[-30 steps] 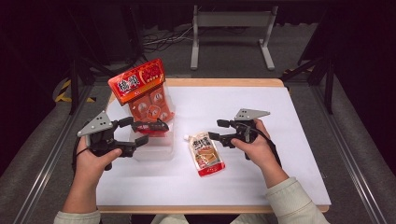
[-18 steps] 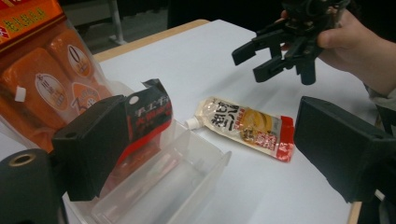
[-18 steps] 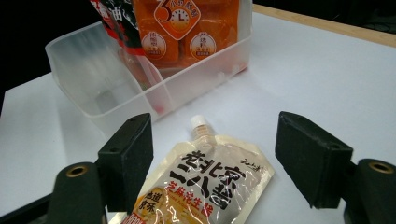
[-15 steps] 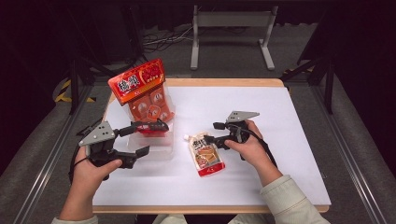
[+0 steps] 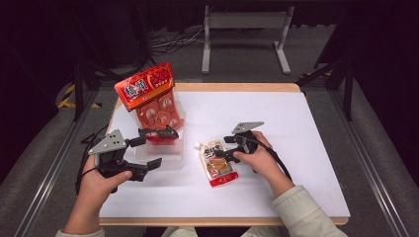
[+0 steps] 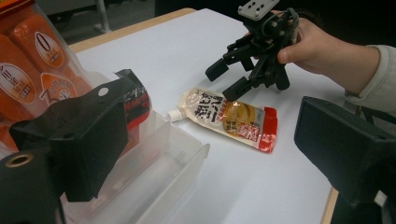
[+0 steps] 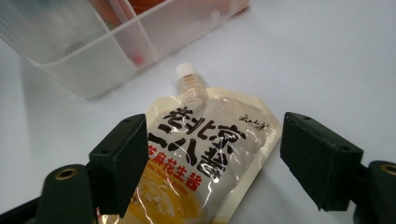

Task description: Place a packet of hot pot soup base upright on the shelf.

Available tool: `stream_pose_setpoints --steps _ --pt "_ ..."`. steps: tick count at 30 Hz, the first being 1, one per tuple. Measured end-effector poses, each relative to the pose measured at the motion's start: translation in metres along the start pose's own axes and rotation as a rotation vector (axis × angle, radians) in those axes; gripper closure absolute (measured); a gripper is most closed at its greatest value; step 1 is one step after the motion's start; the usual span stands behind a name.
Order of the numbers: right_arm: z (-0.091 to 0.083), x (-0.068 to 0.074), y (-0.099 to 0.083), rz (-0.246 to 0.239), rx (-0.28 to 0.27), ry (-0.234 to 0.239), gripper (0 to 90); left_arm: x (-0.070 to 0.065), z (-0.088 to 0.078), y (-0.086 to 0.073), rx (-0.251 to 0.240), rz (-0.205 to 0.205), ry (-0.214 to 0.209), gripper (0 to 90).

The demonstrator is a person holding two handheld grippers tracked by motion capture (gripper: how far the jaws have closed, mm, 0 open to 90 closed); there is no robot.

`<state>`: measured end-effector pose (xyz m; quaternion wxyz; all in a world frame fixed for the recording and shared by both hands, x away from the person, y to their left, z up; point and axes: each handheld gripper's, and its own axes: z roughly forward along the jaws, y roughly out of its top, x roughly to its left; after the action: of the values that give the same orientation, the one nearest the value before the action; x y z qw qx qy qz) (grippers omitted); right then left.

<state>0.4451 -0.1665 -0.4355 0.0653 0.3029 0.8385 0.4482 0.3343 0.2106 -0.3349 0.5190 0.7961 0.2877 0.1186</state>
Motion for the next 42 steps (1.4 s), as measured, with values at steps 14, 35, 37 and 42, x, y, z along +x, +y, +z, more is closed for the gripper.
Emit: stream_pose_setpoints --steps 14,35,37,42 --pt "0.015 0.000 -0.007 0.041 0.056 0.006 19.6 0.001 -0.001 -0.005 0.007 -0.021 0.015 11.9" --pt "0.011 0.017 -0.007 -0.030 0.027 -0.041 88.3 0.000 0.007 -0.007 0.027 -0.018 0.005 11.9" --pt "0.010 0.020 -0.006 -0.047 0.031 -0.049 89.1 0.001 0.008 -0.007 0.031 -0.015 0.004 12.0" --pt "0.004 0.022 -0.003 -0.031 0.008 -0.041 89.5 0.000 0.011 -0.008 0.034 -0.022 0.000 12.0"
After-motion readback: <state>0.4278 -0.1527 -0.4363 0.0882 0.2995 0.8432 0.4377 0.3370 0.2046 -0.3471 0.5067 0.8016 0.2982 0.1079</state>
